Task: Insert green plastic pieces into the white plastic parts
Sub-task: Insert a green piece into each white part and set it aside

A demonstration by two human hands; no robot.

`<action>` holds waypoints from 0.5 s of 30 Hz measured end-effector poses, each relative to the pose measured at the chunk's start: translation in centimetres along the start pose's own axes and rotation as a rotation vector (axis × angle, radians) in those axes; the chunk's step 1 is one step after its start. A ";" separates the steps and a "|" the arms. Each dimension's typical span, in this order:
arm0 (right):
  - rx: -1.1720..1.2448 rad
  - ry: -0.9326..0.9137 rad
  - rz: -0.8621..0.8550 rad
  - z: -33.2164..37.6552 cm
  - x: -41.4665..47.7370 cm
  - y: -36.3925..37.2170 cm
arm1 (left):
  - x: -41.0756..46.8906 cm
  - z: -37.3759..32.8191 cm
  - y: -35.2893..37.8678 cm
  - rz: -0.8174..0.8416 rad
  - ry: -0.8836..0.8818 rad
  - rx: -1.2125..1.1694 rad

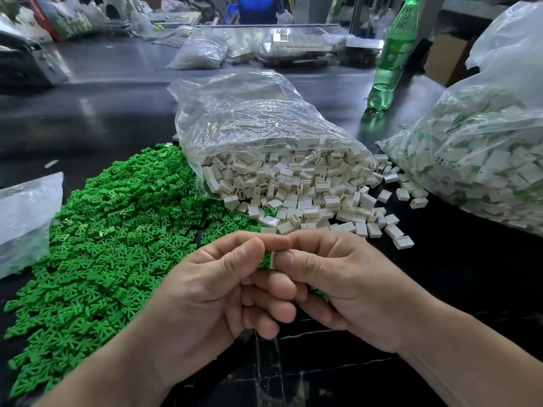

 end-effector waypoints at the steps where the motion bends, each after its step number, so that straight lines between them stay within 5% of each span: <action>1: -0.019 0.003 -0.008 0.0 0.0 0.0 | 0.0 0.1 -0.1 -0.015 -0.008 -0.010; 15: 0.148 -0.024 -0.086 0.1 -0.3 1.1 | 0.2 0.2 1.0 0.015 0.185 -0.042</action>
Point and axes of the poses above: each hand's wrist, its own x-axis towards the middle knuckle, its own y-axis out of the palm, z = x × y, the point moved 6 cm from there along x, towards the middle knuckle, and after that the axes turned 2 degrees about -x, right-handed, at the moved point
